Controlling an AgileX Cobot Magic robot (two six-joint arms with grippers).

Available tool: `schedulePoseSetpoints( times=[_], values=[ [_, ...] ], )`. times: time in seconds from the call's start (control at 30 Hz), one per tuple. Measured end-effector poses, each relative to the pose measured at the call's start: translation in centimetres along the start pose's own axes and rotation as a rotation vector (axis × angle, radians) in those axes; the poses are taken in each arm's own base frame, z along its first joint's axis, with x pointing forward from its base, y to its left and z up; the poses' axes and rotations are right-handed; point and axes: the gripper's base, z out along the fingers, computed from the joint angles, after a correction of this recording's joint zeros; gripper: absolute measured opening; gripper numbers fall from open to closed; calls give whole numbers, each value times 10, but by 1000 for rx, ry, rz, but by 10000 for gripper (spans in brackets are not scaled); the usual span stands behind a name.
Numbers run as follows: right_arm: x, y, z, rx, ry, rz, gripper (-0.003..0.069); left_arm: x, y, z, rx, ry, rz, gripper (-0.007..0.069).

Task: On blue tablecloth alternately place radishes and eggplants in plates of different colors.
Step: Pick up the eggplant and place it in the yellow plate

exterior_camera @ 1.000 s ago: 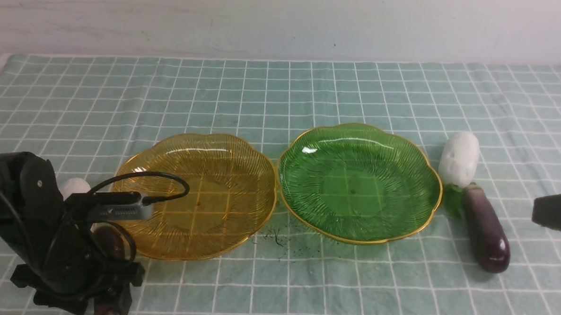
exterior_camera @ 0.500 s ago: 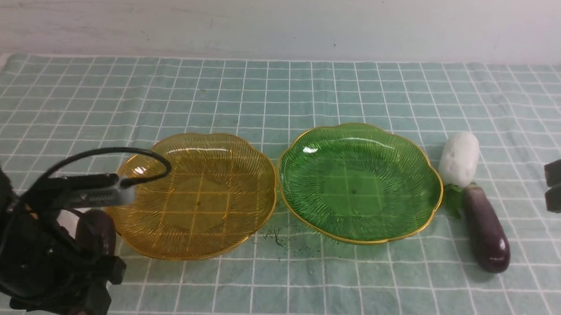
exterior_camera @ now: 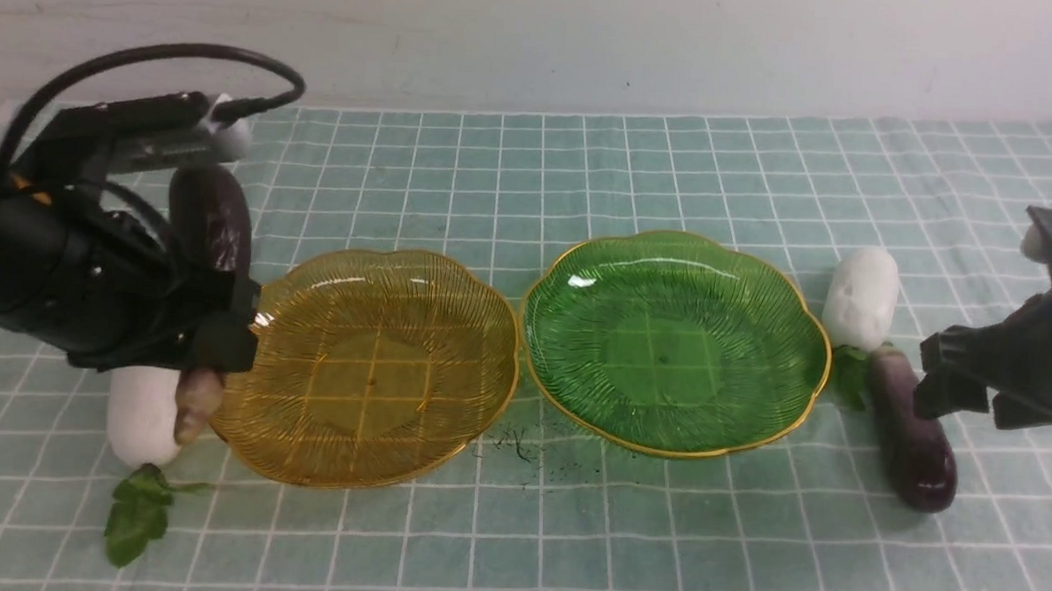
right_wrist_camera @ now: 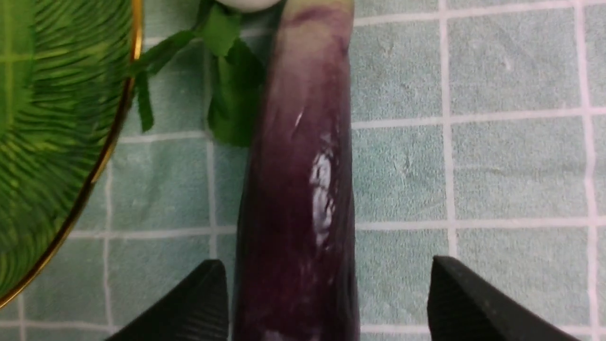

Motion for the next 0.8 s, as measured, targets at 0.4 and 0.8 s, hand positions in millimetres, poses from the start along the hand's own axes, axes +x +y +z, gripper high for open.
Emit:
schedulePoseSetpoints(
  times=[0.4, 0.8],
  values=[
    [1, 11, 5, -132, 99, 16, 366, -7, 22, 92, 56, 142, 52, 255],
    [-19, 159, -67, -533, -176, -224, 366, -17, 28, 96, 11, 37, 15, 562]
  ],
)
